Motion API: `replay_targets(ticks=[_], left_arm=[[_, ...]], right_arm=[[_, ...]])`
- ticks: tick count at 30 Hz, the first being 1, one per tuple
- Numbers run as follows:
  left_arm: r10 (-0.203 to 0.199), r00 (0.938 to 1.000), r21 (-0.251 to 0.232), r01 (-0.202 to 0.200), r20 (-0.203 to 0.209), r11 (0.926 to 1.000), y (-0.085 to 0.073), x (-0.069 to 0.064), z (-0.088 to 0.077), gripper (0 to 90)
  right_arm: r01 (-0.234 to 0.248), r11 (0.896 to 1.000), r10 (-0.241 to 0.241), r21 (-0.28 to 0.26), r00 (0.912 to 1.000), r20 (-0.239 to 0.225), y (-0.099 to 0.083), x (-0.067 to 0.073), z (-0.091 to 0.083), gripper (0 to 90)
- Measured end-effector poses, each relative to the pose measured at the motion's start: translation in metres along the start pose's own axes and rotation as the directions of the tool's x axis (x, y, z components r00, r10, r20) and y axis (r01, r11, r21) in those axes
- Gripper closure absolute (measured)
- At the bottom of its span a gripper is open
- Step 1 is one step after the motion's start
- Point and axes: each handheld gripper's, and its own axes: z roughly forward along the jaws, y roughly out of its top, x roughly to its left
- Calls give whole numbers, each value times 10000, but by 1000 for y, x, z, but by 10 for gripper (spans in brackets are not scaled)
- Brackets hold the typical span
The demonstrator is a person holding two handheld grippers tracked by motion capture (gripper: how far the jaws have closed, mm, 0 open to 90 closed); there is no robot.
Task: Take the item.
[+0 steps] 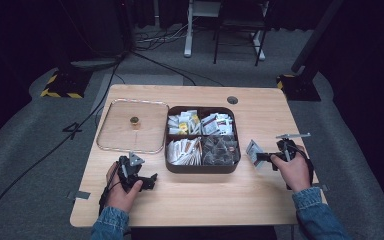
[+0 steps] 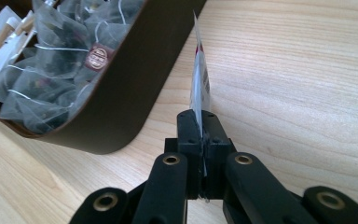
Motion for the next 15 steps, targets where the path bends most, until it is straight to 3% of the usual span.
replay_targets(ticks=[8,10,11,15], left_arm=[[0,10000,3,0,2,10000,0,0,0,0],[3,10000,4,-3,3,10000,0,0,0,0],[1,10000,3,-1,2,10000,0,0,0,0],[24,10000,7,-24,8,10000,0,0,0,0]], right_arm=[[-210,9998,209,32,9997,144,-1,-6,1,850],[-179,9998,179,-14,9993,313,-1,-8,0,758],[-16,10000,17,-18,9974,724,-1,-9,0,699],[245,9996,-217,-168,9886,1489,-1,-14,-1,549]])
